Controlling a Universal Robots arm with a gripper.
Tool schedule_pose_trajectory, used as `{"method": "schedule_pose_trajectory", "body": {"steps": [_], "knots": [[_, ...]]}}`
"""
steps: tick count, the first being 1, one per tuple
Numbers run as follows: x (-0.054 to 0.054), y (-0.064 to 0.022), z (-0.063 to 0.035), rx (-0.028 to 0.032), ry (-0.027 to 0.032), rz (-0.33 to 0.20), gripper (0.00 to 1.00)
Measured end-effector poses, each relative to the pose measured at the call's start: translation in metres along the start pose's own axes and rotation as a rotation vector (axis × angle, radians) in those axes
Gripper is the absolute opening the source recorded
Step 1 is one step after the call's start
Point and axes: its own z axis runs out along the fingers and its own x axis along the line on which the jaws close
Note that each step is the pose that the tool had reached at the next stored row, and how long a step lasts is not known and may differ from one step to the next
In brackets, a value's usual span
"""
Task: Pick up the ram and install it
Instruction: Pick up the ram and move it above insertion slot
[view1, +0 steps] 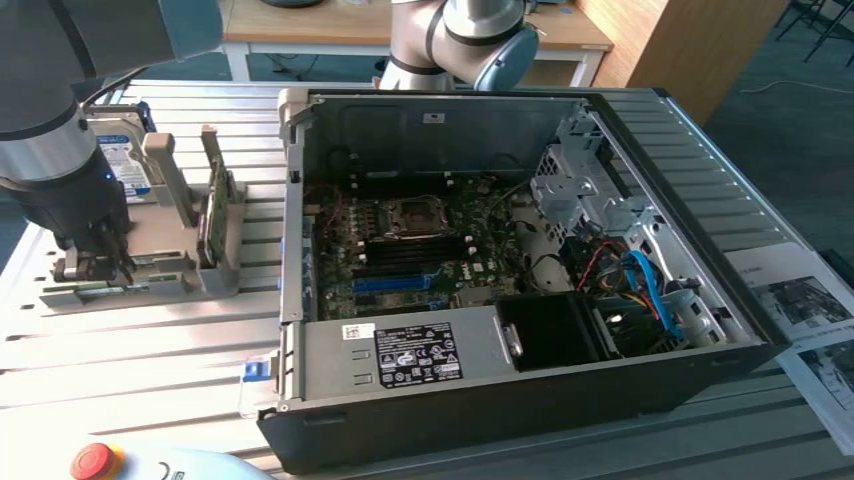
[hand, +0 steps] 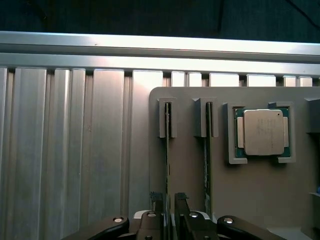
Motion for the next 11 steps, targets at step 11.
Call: {"method": "schedule_pose_trajectory", "body": {"steps": [11], "knots": [[-0.0018, -0.0001, 0.0003, 0.0001, -0.0001, 0.0, 0.24]]}}
